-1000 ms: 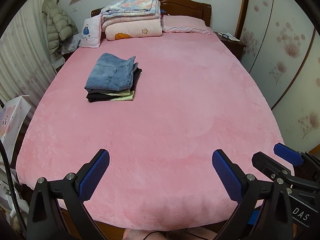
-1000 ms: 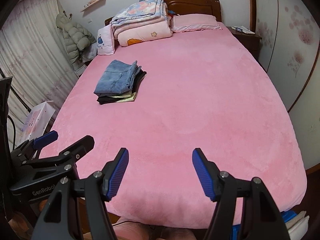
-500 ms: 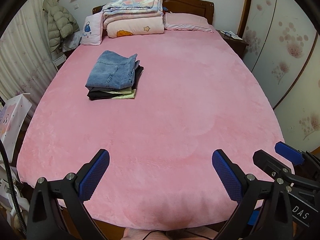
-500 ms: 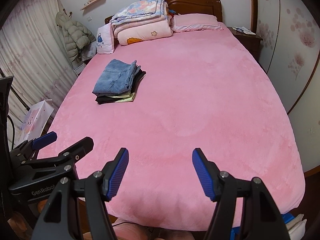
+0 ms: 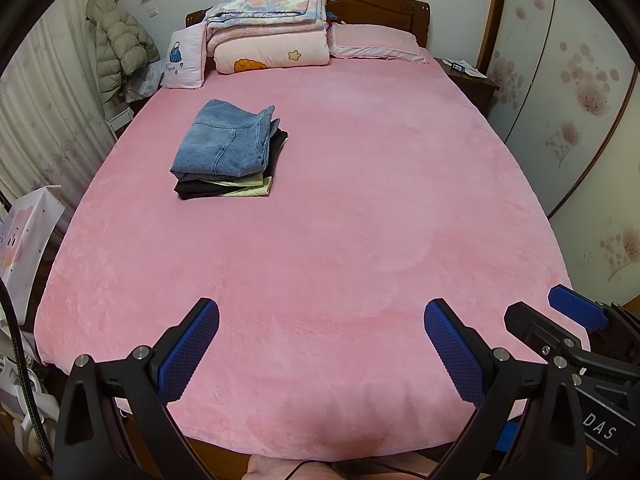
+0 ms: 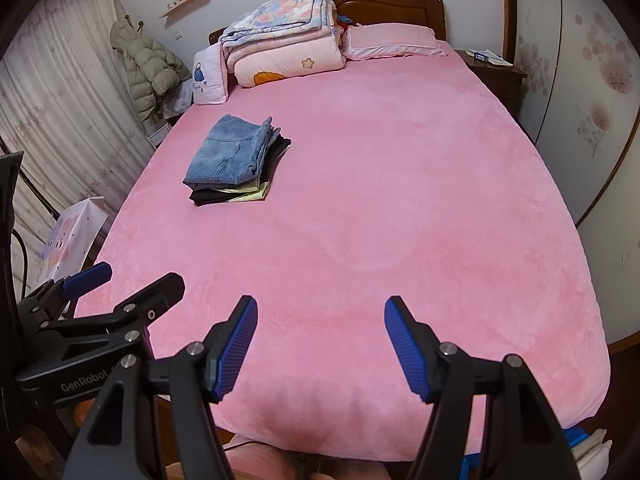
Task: Fold large clothes
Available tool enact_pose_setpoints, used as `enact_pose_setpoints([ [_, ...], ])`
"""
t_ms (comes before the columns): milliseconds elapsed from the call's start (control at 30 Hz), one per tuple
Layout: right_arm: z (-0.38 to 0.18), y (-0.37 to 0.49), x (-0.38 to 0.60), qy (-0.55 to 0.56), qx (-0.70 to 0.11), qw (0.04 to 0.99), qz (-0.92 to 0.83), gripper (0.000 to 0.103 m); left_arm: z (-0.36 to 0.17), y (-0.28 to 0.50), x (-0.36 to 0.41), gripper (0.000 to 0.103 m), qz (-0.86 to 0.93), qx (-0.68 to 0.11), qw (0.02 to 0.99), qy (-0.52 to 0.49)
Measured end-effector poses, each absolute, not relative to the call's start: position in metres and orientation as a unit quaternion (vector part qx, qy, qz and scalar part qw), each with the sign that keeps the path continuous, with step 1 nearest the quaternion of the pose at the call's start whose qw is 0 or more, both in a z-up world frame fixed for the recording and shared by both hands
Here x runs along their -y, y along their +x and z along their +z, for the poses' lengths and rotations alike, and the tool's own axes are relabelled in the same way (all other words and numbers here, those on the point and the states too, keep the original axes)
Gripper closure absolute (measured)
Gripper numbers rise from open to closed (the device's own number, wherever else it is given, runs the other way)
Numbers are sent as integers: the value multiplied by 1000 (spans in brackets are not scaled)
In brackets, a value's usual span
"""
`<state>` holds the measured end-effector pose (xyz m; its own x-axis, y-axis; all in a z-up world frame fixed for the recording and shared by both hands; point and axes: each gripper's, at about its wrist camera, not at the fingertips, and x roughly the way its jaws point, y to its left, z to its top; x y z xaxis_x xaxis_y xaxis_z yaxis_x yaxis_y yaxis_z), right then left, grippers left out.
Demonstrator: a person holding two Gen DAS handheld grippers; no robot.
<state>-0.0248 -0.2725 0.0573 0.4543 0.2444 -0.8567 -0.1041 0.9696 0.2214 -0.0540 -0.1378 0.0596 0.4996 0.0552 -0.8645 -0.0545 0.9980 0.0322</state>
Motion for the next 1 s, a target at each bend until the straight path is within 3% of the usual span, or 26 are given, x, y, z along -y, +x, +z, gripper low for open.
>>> enact_pose_setpoints([
  [1000, 58, -19, 276, 66, -517, 847, 107, 37, 55, -48, 136, 2, 27, -513, 858, -11],
])
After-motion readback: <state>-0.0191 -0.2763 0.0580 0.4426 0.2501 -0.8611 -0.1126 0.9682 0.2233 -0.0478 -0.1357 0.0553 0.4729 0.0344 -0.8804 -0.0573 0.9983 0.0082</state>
